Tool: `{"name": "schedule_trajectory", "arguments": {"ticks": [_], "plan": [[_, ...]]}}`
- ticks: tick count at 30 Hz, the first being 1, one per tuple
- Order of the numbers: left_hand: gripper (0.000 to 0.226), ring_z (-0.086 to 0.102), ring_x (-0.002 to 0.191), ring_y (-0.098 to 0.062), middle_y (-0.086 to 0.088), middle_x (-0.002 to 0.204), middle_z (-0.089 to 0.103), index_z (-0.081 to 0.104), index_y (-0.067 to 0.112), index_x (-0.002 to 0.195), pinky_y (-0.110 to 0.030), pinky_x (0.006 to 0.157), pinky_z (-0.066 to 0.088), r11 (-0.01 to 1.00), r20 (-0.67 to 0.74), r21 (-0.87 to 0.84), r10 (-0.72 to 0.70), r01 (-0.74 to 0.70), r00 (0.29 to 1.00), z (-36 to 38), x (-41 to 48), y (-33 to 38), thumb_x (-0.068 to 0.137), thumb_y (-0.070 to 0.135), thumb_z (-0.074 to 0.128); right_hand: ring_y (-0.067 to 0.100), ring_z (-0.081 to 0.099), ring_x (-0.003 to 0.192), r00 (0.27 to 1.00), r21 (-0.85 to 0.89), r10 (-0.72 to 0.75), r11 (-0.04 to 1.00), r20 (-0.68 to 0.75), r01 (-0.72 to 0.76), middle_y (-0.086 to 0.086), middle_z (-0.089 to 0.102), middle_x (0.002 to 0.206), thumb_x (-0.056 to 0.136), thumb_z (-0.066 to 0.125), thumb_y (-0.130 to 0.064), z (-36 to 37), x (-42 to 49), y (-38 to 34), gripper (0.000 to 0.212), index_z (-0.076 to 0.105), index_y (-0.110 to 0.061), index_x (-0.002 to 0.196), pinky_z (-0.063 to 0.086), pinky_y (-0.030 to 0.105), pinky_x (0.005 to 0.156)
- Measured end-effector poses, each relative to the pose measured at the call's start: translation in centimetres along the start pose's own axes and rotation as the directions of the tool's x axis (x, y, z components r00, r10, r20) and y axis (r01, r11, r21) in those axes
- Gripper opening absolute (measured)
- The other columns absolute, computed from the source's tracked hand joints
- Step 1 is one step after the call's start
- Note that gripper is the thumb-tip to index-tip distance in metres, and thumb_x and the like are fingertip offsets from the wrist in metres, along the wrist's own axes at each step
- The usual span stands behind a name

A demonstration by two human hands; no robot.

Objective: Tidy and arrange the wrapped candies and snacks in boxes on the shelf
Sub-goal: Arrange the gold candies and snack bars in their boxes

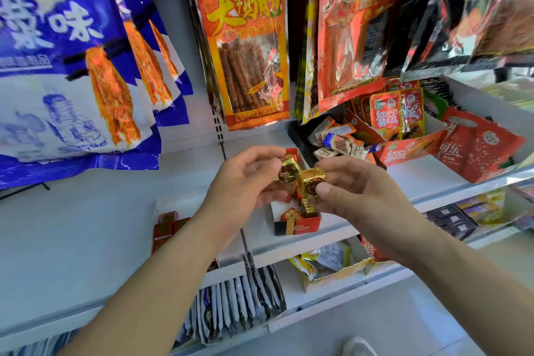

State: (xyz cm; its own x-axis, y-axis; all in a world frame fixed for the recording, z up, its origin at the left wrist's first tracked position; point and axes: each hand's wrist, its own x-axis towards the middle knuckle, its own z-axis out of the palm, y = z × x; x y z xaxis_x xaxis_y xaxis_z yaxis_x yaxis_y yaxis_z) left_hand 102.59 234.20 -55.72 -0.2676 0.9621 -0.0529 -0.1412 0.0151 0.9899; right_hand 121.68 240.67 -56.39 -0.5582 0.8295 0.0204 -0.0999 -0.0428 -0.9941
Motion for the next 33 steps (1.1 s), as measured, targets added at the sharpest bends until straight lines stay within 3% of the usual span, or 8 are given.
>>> {"name": "schedule_trajectory", "arguments": {"ticks": [6,16,21,24,26,28,30,33], "plan": [[0.018,0.07,0.098,-0.024,-0.007,0.106,0.072,0.074,0.014,0.102,-0.034,0.082,0.059,0.997,0.046,-0.007,0.075,-0.074,0.996,-0.2,-0.5,-0.1,0.091,0.004,0.063,0.019,0.073,0.077,0.996,-0.065,-0.078,0.995,-0.032,0.075,0.003,0.075,0.09,0.082,0.07,0.01,0.7,-0.7,-0.1,0.026,0.065,-0.004,0.103,0.057,0.025,0.072],[0.031,0.073,0.091,-0.02,-0.004,0.103,0.076,0.071,0.023,0.112,-0.023,0.076,0.057,0.992,0.04,0.114,0.042,-0.046,0.998,-1.0,-0.7,-0.5,0.094,0.0,0.06,0.039,0.066,0.1,0.993,-0.131,-0.109,0.986,-0.043,0.102,0.013,0.072,0.106,0.082,0.072,-0.014,1.0,1.0,0.5,0.027,0.075,-0.022,0.108,0.058,0.053,0.087],[0.021,0.074,0.084,-0.02,-0.008,0.097,0.077,0.07,0.015,0.108,-0.024,0.073,0.058,0.996,0.007,0.085,-0.008,0.008,1.0,-0.6,-0.1,-0.9,0.094,0.002,0.061,0.029,0.071,0.101,0.996,-0.113,-0.025,0.993,0.081,0.034,0.004,0.071,0.118,0.083,0.072,-0.014,0.9,1.7,0.8,0.043,0.066,-0.02,0.125,0.06,0.044,0.084],[0.019,0.072,0.086,-0.019,-0.004,0.094,0.077,0.073,0.022,0.106,-0.025,0.069,0.059,0.983,-0.001,0.185,0.009,-0.009,1.0,-0.6,0.4,-0.9,0.095,0.01,0.063,0.031,0.072,0.1,0.999,-0.077,-0.001,0.997,0.042,0.004,0.009,0.075,0.109,0.075,0.076,-0.018,0.2,2.2,0.9,0.046,0.068,-0.015,0.12,0.059,0.043,0.084],[0.016,0.067,0.083,-0.006,0.009,0.097,0.075,0.074,0.032,0.103,-0.025,0.07,0.057,0.904,-0.059,0.423,0.103,-0.069,0.993,-1.2,1.1,-1.3,0.094,0.022,0.065,0.028,0.072,0.098,0.999,-0.076,0.012,0.997,-0.035,-0.014,0.011,0.074,0.106,0.071,0.078,-0.02,-0.7,2.6,0.8,0.045,0.071,-0.015,0.115,0.06,0.036,0.079],[0.014,0.058,0.078,0.008,0.021,0.099,0.07,0.073,0.037,0.103,-0.021,0.072,0.048,0.735,-0.02,0.667,0.18,-0.121,0.983,-1.6,1.9,-1.7,0.094,0.03,0.065,0.024,0.072,0.096,0.993,-0.117,0.028,0.992,-0.117,-0.041,0.015,0.071,0.107,0.072,0.08,-0.021,-1.9,3.1,1.0,0.041,0.072,-0.016,0.112,0.058,0.028,0.074],[0.013,0.056,0.086,0.009,0.021,0.1,0.068,0.073,0.036,0.102,-0.026,0.08,0.046,0.597,0.078,0.793,0.095,-0.119,0.992,-1.3,2.5,-2.4,0.094,0.032,0.064,0.02,0.07,0.089,0.987,-0.197,0.035,0.978,-0.156,-0.065,0.02,0.068,0.105,0.078,0.08,-0.016,-2.9,3.4,1.7,0.031,0.073,-0.017,0.108,0.059,0.028,0.072],[0.015,0.06,0.096,-0.008,0.016,0.104,0.067,0.071,0.036,0.104,-0.037,0.087,0.051,0.407,0.122,0.911,-0.116,-0.064,0.986,-0.1,3.2,-3.5,0.092,0.04,0.064,0.019,0.065,0.08,0.987,-0.282,0.08,0.952,-0.142,-0.118,0.016,0.068,0.094,0.081,0.079,-0.012,-3.3,3.3,3.1,0.023,0.073,-0.015,0.103,0.058,0.028,0.07]]}}
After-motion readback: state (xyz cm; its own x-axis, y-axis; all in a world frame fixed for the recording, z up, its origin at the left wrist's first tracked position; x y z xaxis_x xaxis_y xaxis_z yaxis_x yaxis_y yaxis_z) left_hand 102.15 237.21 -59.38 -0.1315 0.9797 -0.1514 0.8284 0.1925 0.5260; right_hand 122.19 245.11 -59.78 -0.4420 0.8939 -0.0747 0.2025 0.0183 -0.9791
